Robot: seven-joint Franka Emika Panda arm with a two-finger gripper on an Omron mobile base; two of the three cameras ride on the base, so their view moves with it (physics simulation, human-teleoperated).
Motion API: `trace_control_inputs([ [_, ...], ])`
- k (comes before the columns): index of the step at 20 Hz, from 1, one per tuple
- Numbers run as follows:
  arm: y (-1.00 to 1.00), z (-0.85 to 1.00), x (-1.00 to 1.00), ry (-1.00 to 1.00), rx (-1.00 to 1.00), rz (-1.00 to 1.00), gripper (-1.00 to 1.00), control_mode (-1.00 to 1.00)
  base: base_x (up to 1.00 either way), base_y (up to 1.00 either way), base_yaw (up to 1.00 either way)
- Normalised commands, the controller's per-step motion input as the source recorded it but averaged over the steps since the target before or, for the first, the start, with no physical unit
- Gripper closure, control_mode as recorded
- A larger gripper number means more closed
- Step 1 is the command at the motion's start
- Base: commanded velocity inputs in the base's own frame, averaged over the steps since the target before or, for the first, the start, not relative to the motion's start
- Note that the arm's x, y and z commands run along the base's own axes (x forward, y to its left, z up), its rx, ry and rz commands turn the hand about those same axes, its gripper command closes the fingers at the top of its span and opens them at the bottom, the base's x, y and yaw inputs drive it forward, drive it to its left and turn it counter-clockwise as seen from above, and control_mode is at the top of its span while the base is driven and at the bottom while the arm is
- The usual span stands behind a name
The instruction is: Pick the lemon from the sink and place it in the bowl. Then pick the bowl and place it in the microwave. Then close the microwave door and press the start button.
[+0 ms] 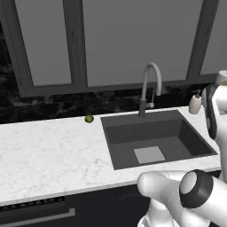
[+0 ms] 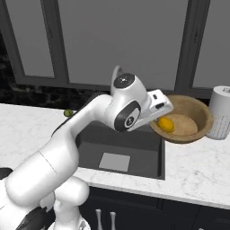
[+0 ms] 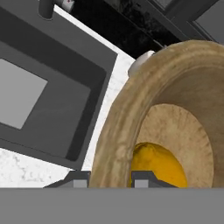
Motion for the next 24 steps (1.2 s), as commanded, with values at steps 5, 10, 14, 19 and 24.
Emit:
trace_control_inputs([
  [5, 0.29, 0.13, -0.23, 0.0, 0.0, 0.0, 1.0, -1.0, 0.0, 0.0, 0.0],
  [10, 0.19, -0.02, -0.03, 0.0, -0.02, 0.0, 1.0, -1.0, 0.0, 0.0, 0.0],
  [14, 0.08, 0.0, -0.07, -0.01, -0.05, 0.03, 1.0, -1.0, 0.0, 0.0, 0.0],
  [19, 0.0, 0.02, -0.09, -0.02, -0.01, -0.01, 1.0, 1.0, -0.36, 0.05, -0.24],
  [24, 0.0, 0.0, 0.0, 0.0, 0.0, 0.0, 1.0, 1.0, -0.24, 0.12, -0.49],
])
